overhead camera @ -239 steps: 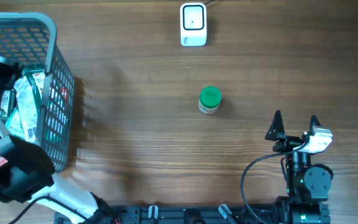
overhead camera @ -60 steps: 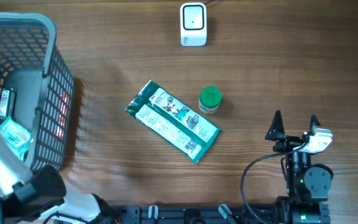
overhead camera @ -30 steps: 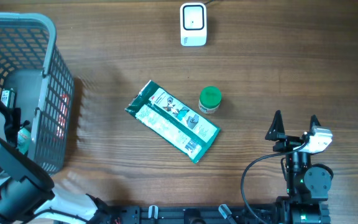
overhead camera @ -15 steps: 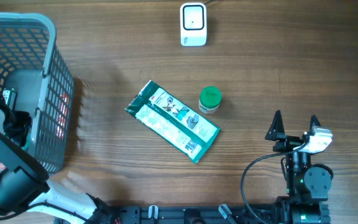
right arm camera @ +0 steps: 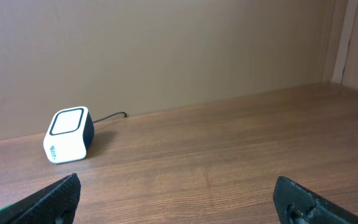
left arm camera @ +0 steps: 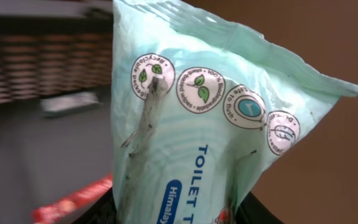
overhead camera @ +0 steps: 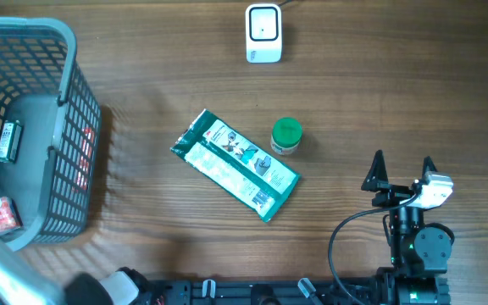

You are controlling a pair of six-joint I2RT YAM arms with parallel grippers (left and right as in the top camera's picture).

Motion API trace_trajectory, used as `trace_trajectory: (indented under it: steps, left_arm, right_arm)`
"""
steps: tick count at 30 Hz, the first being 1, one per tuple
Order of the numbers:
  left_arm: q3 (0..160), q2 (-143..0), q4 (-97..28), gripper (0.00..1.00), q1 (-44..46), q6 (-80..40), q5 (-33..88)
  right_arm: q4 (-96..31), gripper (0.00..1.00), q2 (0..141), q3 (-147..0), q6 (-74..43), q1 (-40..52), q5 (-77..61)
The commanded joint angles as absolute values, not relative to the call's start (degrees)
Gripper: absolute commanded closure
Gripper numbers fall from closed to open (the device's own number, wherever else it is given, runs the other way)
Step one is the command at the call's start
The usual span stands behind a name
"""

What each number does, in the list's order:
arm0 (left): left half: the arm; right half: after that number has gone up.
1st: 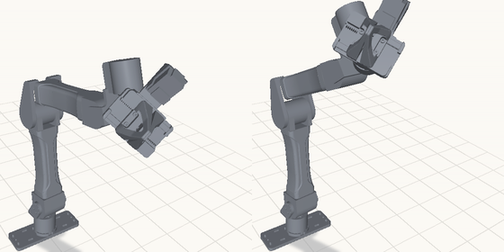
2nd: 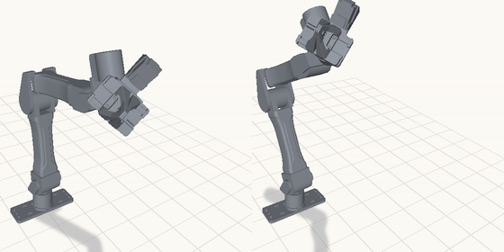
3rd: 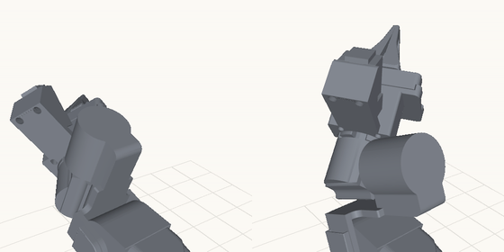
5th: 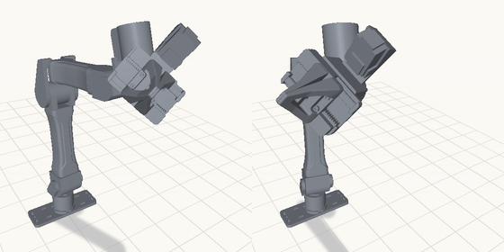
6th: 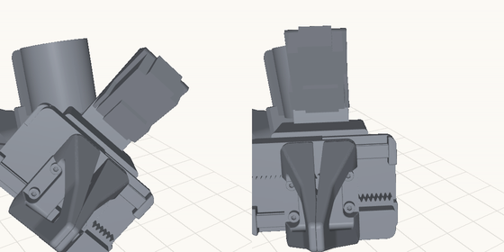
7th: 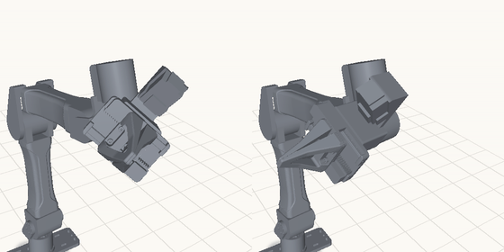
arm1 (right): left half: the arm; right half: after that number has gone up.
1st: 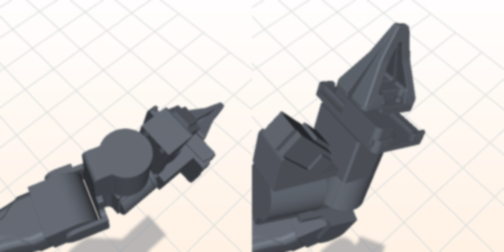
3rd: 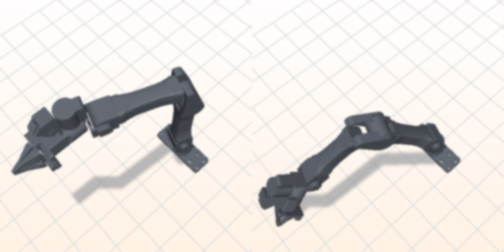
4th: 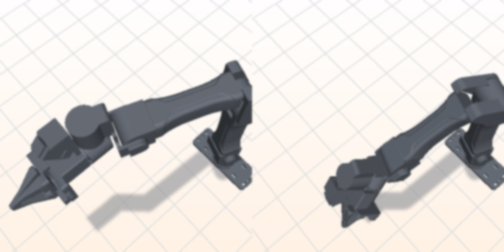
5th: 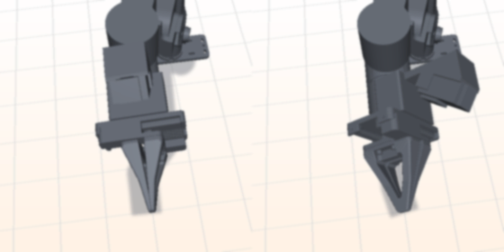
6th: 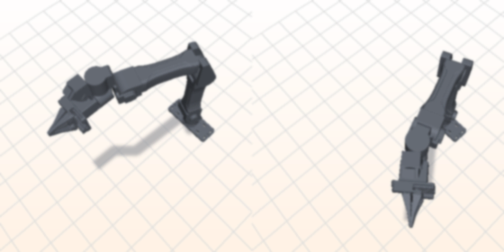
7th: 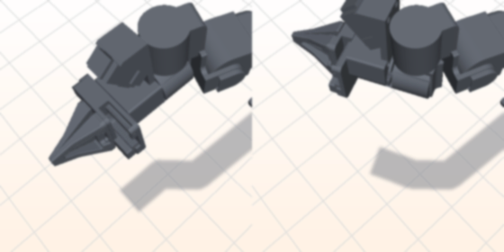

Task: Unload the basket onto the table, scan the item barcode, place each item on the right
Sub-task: 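Reach into the basket and grasp the light-blue tissue pack, then carry the tissue pack right of the jar and release it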

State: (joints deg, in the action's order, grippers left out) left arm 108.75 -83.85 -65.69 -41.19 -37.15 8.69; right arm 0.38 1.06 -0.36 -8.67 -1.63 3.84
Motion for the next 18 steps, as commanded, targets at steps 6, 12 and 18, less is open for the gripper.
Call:
trace_trajectory:
  steps: [6, 12, 18]
  left_arm:
    - [109.8, -78.3, -59.9, 0.63, -1.8, -40.9, 22.5]
    - [109.8, -97.5, -47.8, 0.6, 26.5, -40.7, 11.9]
    - [109.8, -117.1, -41.8, 0.6, 38.3, -40.7, 11.9]
  right_arm:
    - [0.6, 0.0, 0.8, -0.3, -7.7, -1.8, 2.9]
    - [0.6, 0.0, 0.8, -0.3, -7.7, -1.7, 2.9]
    - [0.6, 0.0, 0.8, -0.3, -7.7, -1.8, 2.9]
